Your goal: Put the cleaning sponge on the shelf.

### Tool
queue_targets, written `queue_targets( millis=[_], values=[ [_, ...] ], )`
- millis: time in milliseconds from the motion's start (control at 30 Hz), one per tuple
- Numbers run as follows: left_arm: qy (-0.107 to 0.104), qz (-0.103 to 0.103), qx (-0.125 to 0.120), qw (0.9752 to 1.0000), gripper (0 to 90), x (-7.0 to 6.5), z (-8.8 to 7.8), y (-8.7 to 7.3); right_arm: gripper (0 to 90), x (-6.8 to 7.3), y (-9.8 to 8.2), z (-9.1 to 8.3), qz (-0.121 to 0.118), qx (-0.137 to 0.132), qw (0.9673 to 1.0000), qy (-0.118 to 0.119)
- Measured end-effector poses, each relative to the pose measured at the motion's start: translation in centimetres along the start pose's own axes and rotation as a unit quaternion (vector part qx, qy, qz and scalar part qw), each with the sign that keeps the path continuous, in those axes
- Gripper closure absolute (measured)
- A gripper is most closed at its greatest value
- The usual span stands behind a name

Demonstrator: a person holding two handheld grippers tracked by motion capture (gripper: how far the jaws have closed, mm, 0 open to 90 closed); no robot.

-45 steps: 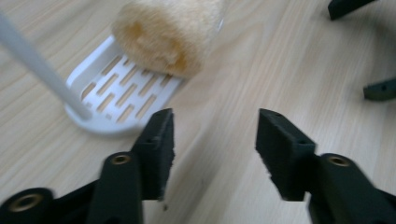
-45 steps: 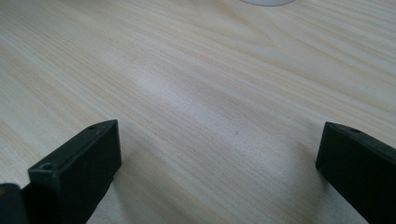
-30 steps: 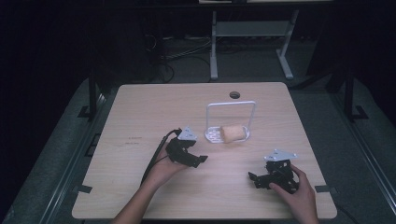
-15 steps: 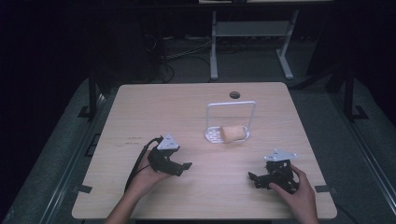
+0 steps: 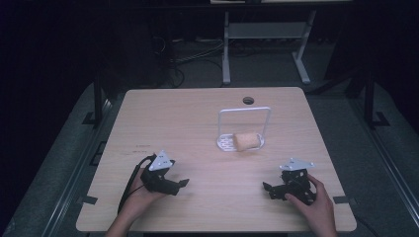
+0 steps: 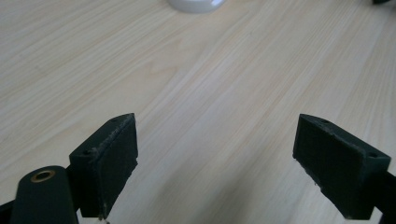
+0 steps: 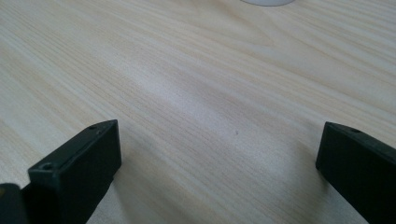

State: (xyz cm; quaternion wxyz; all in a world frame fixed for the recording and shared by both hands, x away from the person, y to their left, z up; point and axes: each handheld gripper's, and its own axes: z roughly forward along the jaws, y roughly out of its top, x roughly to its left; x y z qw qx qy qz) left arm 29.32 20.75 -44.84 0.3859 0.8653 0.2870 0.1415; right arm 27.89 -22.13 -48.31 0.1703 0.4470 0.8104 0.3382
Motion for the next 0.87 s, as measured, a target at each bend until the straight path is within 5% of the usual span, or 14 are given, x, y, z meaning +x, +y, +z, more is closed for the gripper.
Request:
queue_targets(
  millis=[433,600,867],
  values=[
    [0.023,0.001,0.042,0.9989,13.0,0.6,-0.4,-3.4,0.0,0.0,0.0,0.0,0.000,0.000,1.0000,0.000],
    [0.005,-0.019,0.023,0.9996,12.7,1.0,-0.4,-4.0,0.0,0.0,0.0,0.0,0.001,0.000,1.0000,0.000],
    [0.003,-0.017,0.022,0.9996,12.8,1.1,-0.4,-4.0,0.0,0.0,0.0,0.0,0.000,0.000,1.0000,0.000]
  ],
)
